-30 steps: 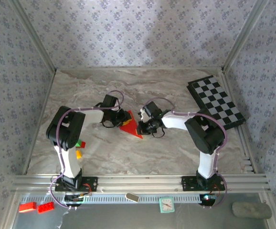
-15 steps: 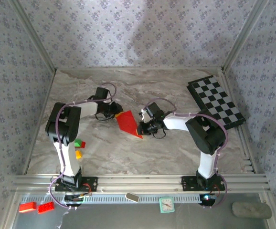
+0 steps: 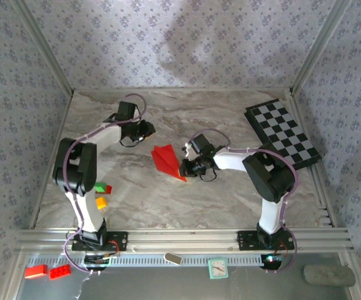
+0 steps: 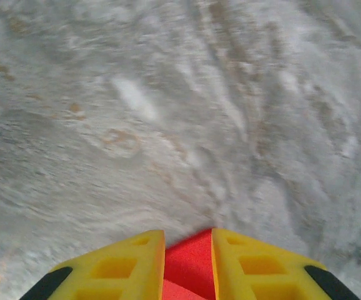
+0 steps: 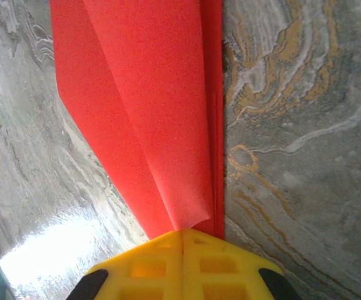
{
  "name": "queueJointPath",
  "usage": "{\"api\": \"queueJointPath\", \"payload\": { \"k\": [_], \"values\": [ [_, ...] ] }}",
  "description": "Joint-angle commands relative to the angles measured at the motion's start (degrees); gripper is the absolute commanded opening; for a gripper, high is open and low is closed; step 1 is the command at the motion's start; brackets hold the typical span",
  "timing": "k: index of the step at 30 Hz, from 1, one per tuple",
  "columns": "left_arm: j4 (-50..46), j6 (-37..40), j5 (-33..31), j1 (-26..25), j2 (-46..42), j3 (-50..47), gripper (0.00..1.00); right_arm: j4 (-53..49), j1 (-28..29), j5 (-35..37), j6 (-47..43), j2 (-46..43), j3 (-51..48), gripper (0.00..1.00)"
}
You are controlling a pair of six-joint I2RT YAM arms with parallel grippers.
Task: Fold a paper plane with a square sheet of paper (pick it up from the middle)
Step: Fourth fold the wing at the center of the table.
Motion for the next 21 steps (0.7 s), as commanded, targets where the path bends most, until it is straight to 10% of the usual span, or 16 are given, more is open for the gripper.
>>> {"api": "queueJointPath", "payload": {
  "k": [1, 11, 21],
  "values": [
    [1.68, -3.05, 1.41, -3.22, -5.13, -4.51, 0.26, -12.52, -0.04, 6.72, 1.02, 4.64, -3.00, 0.04],
    [8.18, -10.19, 3.90, -12.97, -4.07, -12.28, 0.17, -12.74, -0.09, 6.05, 1.55, 5.01, -2.74, 0.02],
    [6.32, -6.57, 0.52, -12.47, 2.25, -10.64, 0.14, -12.57, -0.23, 5.84, 1.67, 5.19, -2.78, 0.02]
  ]
}}
